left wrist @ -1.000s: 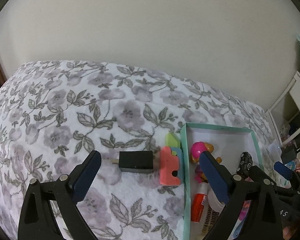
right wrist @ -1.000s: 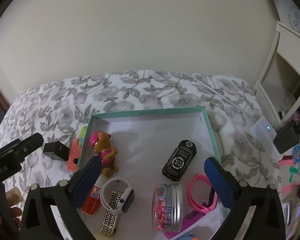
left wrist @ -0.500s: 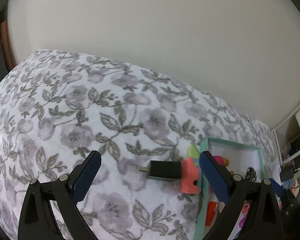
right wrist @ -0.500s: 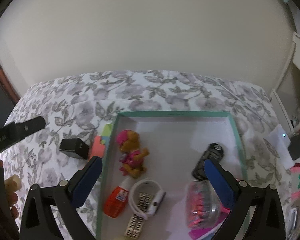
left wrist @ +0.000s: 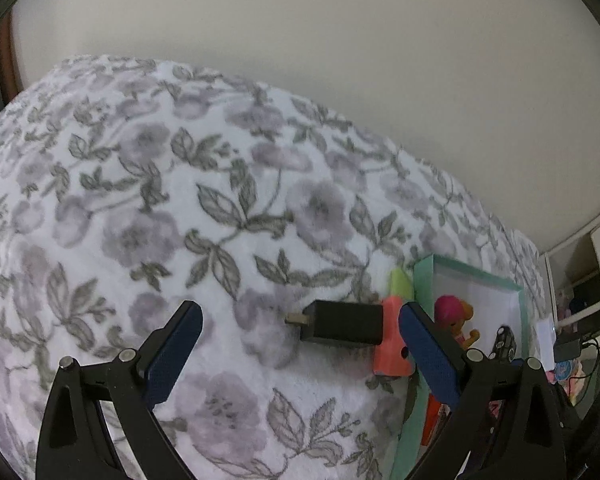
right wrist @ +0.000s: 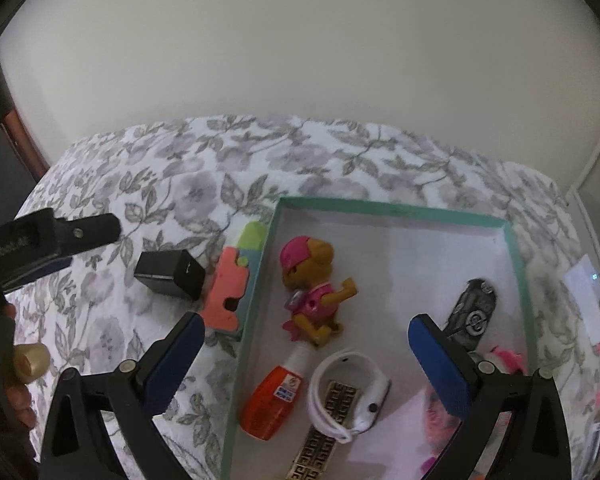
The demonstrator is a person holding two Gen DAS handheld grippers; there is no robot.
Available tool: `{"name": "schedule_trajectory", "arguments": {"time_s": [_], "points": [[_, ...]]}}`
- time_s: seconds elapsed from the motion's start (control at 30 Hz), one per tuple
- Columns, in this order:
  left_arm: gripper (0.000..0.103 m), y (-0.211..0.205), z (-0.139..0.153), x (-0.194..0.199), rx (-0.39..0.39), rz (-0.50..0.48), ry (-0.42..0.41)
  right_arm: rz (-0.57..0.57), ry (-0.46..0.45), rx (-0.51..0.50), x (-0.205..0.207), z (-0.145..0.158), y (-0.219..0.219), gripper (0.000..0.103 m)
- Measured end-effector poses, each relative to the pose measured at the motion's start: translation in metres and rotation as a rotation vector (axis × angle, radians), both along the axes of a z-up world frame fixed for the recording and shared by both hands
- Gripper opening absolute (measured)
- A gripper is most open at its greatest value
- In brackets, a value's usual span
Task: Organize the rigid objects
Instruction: 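Move both grippers back toward the black charger and foam toy, then grasp the black charger with the left gripper while the right grasps the foam toy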
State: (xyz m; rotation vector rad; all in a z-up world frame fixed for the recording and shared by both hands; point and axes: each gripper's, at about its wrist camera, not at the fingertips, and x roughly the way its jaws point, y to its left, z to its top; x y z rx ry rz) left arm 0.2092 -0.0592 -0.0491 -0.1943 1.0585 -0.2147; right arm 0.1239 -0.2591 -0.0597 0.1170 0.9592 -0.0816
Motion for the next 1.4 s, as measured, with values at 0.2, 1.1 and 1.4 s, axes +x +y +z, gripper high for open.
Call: {"name": "schedule_trajectory", "arguments": {"time_s": [0.2, 1.1, 1.4], "points": [[0.099, -0.018, -0.015, 0.000, 0.028, -0.056, -0.002, -0.002, 0.021, 0.001, 0.001, -0.006, 0.000, 0.103], [0.069, -0.018, -0.036, 0.004, 0.070, -0.081, 0.041, -0.040, -0.022, 0.059, 0.000, -0.008, -0.007, 0.103], [0.069, 0.022, -0.038, 0.015, -0.032, -0.022, 0.120, -0.058, -0.069, 0.218, 0.007, -0.001, -0.009, 0.093]]}}
